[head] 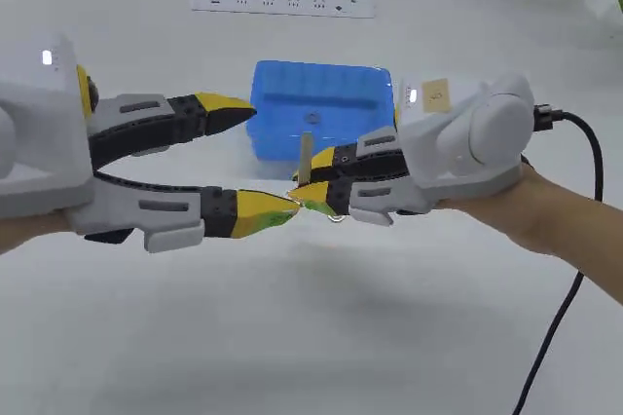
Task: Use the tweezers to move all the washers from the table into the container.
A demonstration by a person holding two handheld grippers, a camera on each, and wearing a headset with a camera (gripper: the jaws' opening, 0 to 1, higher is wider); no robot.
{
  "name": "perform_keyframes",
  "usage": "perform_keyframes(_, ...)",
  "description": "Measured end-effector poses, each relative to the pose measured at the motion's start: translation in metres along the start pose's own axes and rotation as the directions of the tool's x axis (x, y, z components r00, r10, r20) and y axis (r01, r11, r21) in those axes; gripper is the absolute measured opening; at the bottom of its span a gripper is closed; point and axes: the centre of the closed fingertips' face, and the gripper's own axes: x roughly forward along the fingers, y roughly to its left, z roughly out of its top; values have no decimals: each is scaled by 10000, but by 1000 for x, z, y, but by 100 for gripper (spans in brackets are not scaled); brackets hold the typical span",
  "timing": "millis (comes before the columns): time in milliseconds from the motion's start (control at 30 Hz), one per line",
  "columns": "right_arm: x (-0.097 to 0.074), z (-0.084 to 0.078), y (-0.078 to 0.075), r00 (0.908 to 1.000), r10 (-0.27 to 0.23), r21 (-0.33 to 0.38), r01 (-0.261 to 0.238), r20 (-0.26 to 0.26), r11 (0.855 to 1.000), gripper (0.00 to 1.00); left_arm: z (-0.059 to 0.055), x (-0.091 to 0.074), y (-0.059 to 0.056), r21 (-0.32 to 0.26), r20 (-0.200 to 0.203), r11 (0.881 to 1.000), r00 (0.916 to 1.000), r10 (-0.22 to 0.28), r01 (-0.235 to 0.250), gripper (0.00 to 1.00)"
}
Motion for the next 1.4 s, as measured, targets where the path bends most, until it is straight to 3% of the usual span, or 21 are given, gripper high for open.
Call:
perform_keyframes(133, -5, 11, 0, 10000, -30, -100, 31, 91, 9999, 9, -5, -7, -2, 62, -91, 9997, 9996, 254, -254, 80)
perform_keyframes(300, -11, 24, -3, 9998, -71, -254, 75, 185, 9996, 9, -14, -15, -6, -335, -95, 9977, 9982, 589, -592, 98)
perform_keyframes(433, -15, 32, -13, 9989, -335, -216, 342, 323, 9992, 9, -17, -21, -5, -633, -8, 9947, 9967, 813, -812, 100)
perform_keyframes(567, -19, 41, -24, 9971, -540, -225, 553, 530, 9982, 9, -10, -28, -4, -670, 240, 9910, 9928, 1174, -1156, 100)
perform_keyframes(800, -23, 57, -62, 9884, -1148, -200, 1173, 997, 9929, 9, -10, -33, -1, -688, 294, 9851, 9867, 1600, -1577, 100)
perform_keyframes(967, -20, 51, -92, 9837, -1494, -69, 1508, 997, 9885, 9, -13, -38, 9, -708, 280, 9751, 9767, 2127, -2103, 100)
perform_keyframes(1067, -10, 36, -108, 9835, -1620, 127, 1615, 805, 9868, 9, -14, -40, 11, -908, 331, 9722, 9750, 2198, -2160, 100)
perform_keyframes(1200, 6, 15, -118, 9863, -1588, 320, 1575, 454, 9870, 9, -13, -41, 14, -1175, 377, 9692, 9743, 2223, -2166, 100)
perform_keyframes(1400, 30, -14, -126, 9898, -1420, 632, 1422, -74, 9878, 9, -16, -48, 21, -1353, 270, 9559, 9634, 2666, -2608, 100)
